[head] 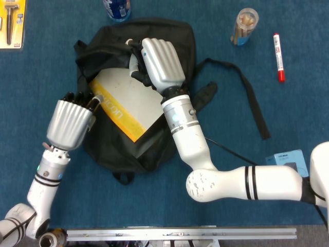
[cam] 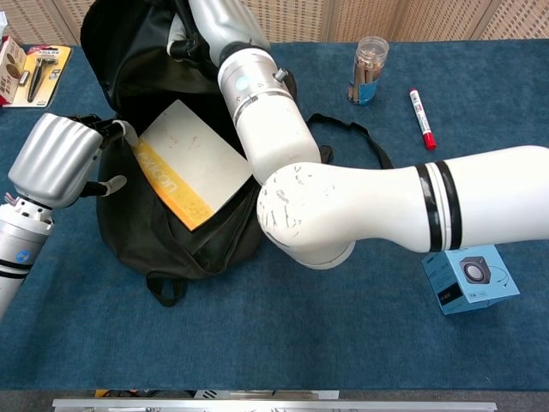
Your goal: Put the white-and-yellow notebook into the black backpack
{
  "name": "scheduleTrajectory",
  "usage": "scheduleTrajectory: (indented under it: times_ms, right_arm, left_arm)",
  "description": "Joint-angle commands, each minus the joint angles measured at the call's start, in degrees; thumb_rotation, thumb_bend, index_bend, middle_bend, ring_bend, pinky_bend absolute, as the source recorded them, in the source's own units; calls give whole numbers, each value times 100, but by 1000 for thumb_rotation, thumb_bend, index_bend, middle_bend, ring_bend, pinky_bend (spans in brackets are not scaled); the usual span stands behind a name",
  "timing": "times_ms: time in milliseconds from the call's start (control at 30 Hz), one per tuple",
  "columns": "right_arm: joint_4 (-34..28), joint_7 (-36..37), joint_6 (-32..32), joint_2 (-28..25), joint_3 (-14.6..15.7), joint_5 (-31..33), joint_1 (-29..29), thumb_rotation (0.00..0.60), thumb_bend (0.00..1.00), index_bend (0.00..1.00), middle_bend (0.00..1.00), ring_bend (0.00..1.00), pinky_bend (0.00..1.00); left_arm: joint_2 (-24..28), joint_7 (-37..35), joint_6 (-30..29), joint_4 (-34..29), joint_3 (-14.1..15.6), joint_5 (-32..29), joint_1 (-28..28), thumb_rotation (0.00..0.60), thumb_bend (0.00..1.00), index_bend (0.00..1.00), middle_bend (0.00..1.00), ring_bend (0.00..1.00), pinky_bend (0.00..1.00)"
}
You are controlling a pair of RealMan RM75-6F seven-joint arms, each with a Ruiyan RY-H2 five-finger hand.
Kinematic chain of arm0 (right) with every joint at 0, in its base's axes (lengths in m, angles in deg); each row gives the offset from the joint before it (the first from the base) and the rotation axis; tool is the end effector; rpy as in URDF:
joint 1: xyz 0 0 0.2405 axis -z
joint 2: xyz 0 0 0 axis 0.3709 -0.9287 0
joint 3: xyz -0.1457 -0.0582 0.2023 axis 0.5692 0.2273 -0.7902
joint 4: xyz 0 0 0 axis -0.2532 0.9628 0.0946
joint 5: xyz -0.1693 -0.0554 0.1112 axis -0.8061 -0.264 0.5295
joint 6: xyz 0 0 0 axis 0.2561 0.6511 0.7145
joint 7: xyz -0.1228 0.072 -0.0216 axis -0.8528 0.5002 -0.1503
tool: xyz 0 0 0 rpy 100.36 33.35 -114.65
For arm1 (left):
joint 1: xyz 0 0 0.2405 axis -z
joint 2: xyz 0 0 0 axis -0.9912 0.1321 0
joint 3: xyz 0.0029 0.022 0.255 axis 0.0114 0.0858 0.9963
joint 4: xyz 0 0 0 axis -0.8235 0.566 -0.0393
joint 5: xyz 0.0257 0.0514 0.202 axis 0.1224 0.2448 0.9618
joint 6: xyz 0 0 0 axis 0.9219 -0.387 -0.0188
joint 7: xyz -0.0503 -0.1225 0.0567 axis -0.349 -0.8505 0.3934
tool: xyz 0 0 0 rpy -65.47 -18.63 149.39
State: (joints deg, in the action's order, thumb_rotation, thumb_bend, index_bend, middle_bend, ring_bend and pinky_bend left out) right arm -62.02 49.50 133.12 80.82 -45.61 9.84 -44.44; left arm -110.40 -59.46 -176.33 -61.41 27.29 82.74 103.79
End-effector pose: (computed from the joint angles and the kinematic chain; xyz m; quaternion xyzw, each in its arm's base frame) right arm 0.0851 -0.3408 -0.0686 0.5589 -0.5298 0.5507 0.3220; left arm -0.2446 0.2487 -0.0162 -0.6817 -0.1626 -0.4668 0.5394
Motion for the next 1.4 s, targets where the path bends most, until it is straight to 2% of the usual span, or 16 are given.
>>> scheduleTrajectory:
  times_ms: [33,167,233,267,333,400,533,600,800,900,1000,1133,1300,1400]
  right_arm:
    - [-93,-22,-57,-84,102,-7,71,600,854,741,643,644,830]
    - [-356,-82,-217,-287,306,39,219,600,824,738,621,605,815]
    - [-490,-133,-337,-413,409,94,285,600,753,702,590,563,760]
    - [-596,-189,-446,-517,482,167,325,600,670,663,563,528,710]
    - [-849,-319,-711,-753,589,433,393,600,416,521,467,420,573]
    - [-1086,-464,-954,-994,681,700,424,600,249,371,365,312,456]
    - [-1479,-696,-1340,-1501,887,1086,429,600,87,129,214,161,304]
    - [-1605,-633,-1454,-1660,920,1152,454,600,59,77,188,138,278]
    - [-1970,-351,-1472,-2170,1108,845,672,600,51,52,177,125,264]
    - [-2171,-210,-1327,-2430,1285,498,874,600,61,52,226,136,273]
    - [-2372,115,-1242,-2693,1413,87,1141,600,108,73,273,172,325]
    - [-2533,494,-1047,-3067,1544,-444,1503,600,193,186,366,268,429]
    - [-2597,611,-628,-3598,1970,-1066,2024,600,348,425,500,383,517]
    - [-2537,613,-413,-3892,2283,-1394,2330,600,403,514,543,426,564]
  left_arm:
    - [212,4,-119,-257,-1,-8,-127,600,34,435,538,524,648]
    - [556,84,-176,-677,-56,-98,-267,600,34,429,532,522,637]
    - [697,136,-175,-856,-66,-132,-323,600,33,426,530,521,636]
    - [783,177,-175,-958,-63,-147,-363,600,33,424,529,520,636]
    - [915,251,-177,-1105,-52,-171,-436,600,33,421,528,517,636]
    - [1008,275,-181,-1218,-38,-193,-504,600,34,415,527,513,635]
    - [1181,287,-188,-1412,-43,-254,-636,600,34,410,524,509,632]
    - [1244,280,-192,-1483,-64,-284,-680,600,33,407,523,507,632]
    - [1440,163,-220,-1647,-162,-359,-783,600,34,403,523,502,629]
    - [1549,78,-223,-1750,-206,-384,-819,600,34,402,522,502,629]
    - [1658,-14,-219,-1862,-246,-407,-852,600,34,402,523,502,627]
    - [1800,-114,-206,-2004,-303,-433,-880,600,34,402,523,502,622]
    - [1951,-215,-199,-2072,-363,-454,-916,600,34,406,524,502,613]
    - [2061,-315,-127,-2137,-378,-493,-933,600,34,410,525,502,593]
